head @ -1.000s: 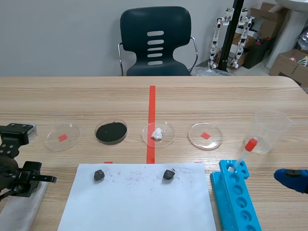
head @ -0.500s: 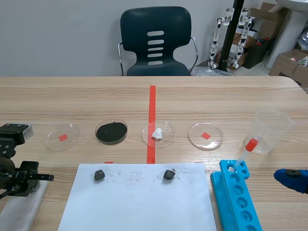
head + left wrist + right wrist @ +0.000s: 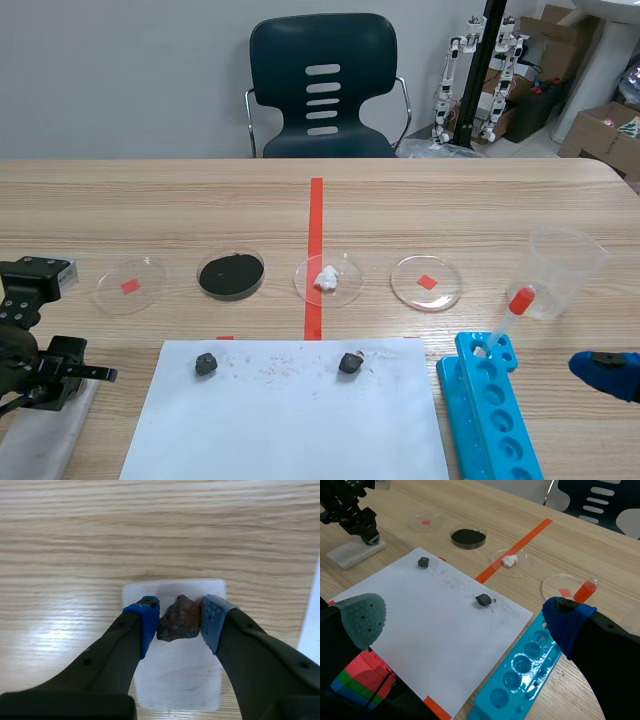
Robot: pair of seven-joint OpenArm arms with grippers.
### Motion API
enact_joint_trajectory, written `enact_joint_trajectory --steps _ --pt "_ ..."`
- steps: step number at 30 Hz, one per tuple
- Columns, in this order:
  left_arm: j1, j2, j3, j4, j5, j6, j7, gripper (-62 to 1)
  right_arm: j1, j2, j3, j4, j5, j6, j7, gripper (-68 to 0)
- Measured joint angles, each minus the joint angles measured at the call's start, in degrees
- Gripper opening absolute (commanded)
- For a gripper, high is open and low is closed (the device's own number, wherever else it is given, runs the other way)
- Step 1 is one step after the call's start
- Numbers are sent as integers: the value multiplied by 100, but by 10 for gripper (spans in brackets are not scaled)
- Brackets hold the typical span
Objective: Rub the mineral on the streak plate
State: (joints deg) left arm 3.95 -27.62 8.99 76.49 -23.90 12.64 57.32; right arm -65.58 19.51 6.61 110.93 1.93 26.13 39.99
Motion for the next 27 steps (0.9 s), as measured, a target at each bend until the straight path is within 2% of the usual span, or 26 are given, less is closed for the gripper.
enact_joint_trajectory --steps 6,13,15,18,24,27 --pt "15 -160 0 -35 455 282 197 -492 0 0 0 0 0 0 0 4" --pt "96 -216 0 -7 490 282 63 -492 0 0 0 0 0 0 0 4" --pt "271 -251 -2 170 505 442 -127 -492 0 2 0 0 2 0 2 4" --pt "623 -332 -2 619 509 494 -813 -492 0 2 0 0 0 0 0 4" --pt "1108 -334 -2 1591 498 485 -2747 -492 0 0 0 0 2 0 0 4" --pt "1351 -334 -2 1897 501 389 -3228 -492 0 2 0 0 2 0 0 4"
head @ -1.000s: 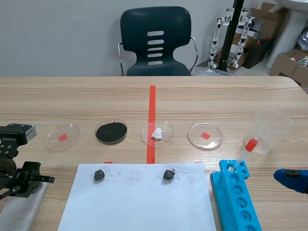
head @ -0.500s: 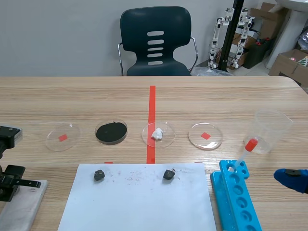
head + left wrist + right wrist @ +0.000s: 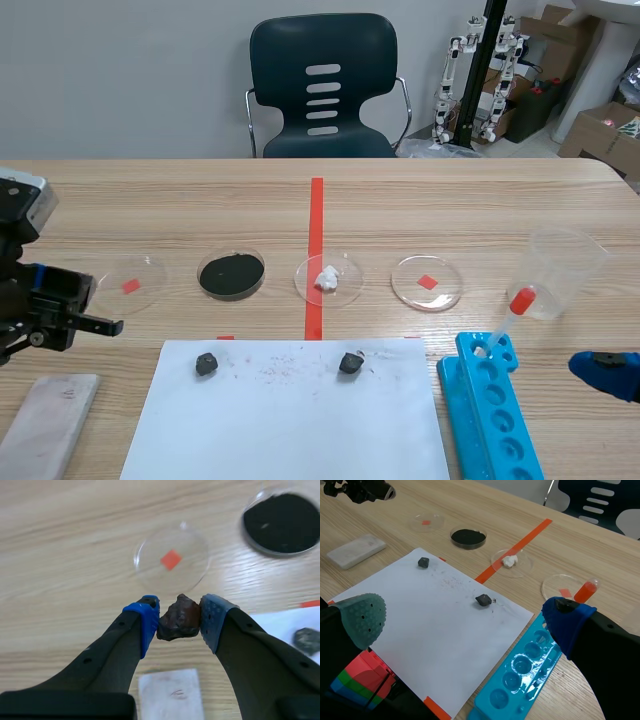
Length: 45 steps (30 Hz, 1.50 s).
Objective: Rub the mineral on the streak plate
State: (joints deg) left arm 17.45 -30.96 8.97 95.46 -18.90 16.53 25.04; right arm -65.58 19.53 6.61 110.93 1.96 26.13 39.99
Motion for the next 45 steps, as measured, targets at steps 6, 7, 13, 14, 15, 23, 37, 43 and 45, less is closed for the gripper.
enact_joint_trajectory --steps 6,7,13,14,15,23,37,43,45 --pt "605 0 -4 417 76 -1032 -979 -492 0 0 0 0 -2 0 0 4" --pt "704 0 -4 479 92 -1180 -1158 -492 0 0 0 0 -2 0 0 4" --pt "1331 96 -4 750 402 -1816 -2000 -492 0 0 0 0 0 0 0 4" --pt "1438 146 -4 774 466 -1880 -2170 -492 0 0 0 0 -2 0 0 4" --pt "1537 197 -9 782 560 -1991 -2326 -492 0 -2 0 0 -2 0 0 4" --pt "2225 319 -15 782 708 -2312 -2763 -492 0 0 0 0 -2 0 0 4" --pt "2365 319 -15 782 708 -2323 -2874 -492 0 -2 0 0 -2 0 0 4" --pt "2365 319 -15 782 708 -2323 -2874 -492 0 -2 0 0 -2 0 0 4" --pt "2365 319 -15 782 708 -2323 -2872 -492 0 -2 0 0 -2 0 0 4"
